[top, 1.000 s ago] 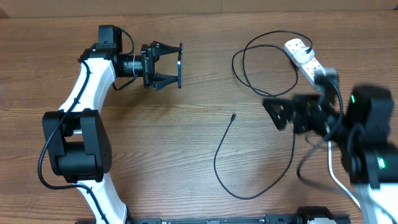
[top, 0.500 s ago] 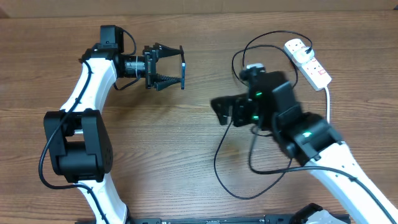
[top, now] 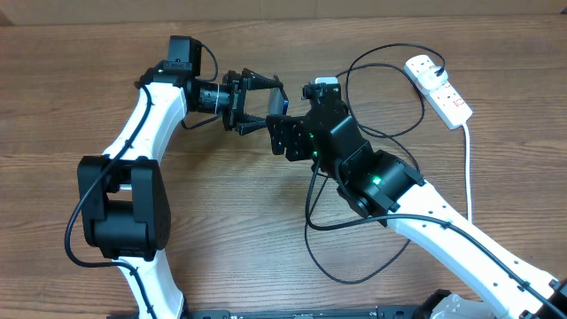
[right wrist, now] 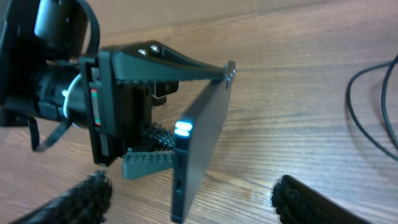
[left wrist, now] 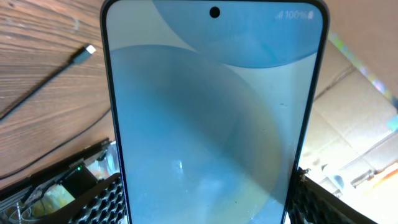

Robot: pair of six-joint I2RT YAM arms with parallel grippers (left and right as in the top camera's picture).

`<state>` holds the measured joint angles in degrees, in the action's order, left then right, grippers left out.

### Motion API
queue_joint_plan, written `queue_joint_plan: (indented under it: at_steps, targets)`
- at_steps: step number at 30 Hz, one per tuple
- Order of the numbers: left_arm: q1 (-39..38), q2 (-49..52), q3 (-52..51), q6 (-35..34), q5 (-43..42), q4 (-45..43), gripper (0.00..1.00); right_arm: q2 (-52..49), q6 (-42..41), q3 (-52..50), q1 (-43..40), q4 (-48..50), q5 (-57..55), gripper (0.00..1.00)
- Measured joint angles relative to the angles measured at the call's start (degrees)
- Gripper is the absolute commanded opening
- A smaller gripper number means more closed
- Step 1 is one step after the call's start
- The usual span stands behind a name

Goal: Plug charger to phone and switch on socket

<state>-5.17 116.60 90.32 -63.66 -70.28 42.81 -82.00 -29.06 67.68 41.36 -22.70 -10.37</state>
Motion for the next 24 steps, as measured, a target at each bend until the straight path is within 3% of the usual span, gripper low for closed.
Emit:
queue_joint_plan:
  at_steps: [9,24]
  targets:
    - [-0.4,0.0,0.0,-1.0,3.7,0.0,0.72,-0.7,-1.6,0.0,0.3,0.5,-2.4,0.74]
    - [-2.3,0.0,0.0,-1.0,7.5,0.0,0.72,-5.1,-2.4,0.0,0.4,1.3,-5.5,0.54]
